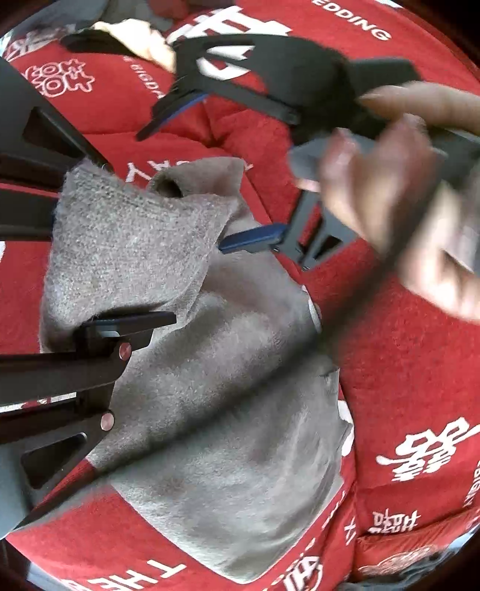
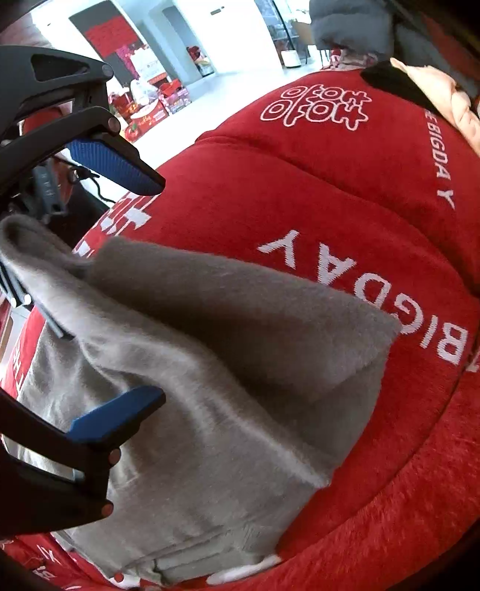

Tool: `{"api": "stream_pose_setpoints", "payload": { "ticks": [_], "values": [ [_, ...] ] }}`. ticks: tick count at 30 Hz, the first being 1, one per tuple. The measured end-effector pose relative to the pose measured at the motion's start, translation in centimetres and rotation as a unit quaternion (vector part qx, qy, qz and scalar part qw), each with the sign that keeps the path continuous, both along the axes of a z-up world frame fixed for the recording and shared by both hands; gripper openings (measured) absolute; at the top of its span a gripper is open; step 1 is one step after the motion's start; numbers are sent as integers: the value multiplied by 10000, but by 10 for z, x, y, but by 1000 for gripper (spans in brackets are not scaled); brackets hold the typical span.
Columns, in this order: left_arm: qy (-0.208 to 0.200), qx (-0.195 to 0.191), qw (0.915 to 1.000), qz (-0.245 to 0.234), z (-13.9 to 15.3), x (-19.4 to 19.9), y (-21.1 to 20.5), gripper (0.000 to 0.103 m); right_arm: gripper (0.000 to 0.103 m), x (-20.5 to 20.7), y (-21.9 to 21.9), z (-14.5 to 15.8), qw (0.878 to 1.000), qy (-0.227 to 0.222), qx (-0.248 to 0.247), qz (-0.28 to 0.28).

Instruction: Fold small clothes

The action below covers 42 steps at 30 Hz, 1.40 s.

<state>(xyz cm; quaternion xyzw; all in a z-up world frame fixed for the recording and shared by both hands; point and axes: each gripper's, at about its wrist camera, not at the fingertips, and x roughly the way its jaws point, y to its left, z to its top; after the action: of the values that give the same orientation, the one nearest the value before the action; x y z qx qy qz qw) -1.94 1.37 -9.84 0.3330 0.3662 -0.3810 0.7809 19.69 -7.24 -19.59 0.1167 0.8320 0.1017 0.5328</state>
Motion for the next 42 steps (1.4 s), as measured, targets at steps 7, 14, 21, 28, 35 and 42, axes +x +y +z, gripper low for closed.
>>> {"api": "stream_pose_setpoints", "payload": {
  "ticks": [7, 14, 21, 28, 35, 42],
  "values": [
    [35, -78, 10000, -26, 14, 0, -2, 17, 23, -12, -11, 3, 9976, -515, -448, 68],
    [38, -462, 9986, -262, 56, -21, -18, 17, 22, -62, -86, 67, 9716, -1606, 912, -1480],
    [-172, -776, 9930, -874, 100, -64, -61, 17, 22, -147, -166, 130, 8962, -2816, 1933, -2831],
    [-216, -856, 9820, -1670, 113, -116, -126, 17, 21, -246, -254, 168, 8280, -3637, 2190, -3663],
    [38, -180, 9708, -2392, 55, -162, -182, 17, 22, -338, -334, 117, 7959, -3563, 1643, -4611],
    [311, 468, 9654, -2547, 7, -179, -192, 17, 22, -386, -367, 23, 7836, -2812, 1296, -5386]
  ]
}}
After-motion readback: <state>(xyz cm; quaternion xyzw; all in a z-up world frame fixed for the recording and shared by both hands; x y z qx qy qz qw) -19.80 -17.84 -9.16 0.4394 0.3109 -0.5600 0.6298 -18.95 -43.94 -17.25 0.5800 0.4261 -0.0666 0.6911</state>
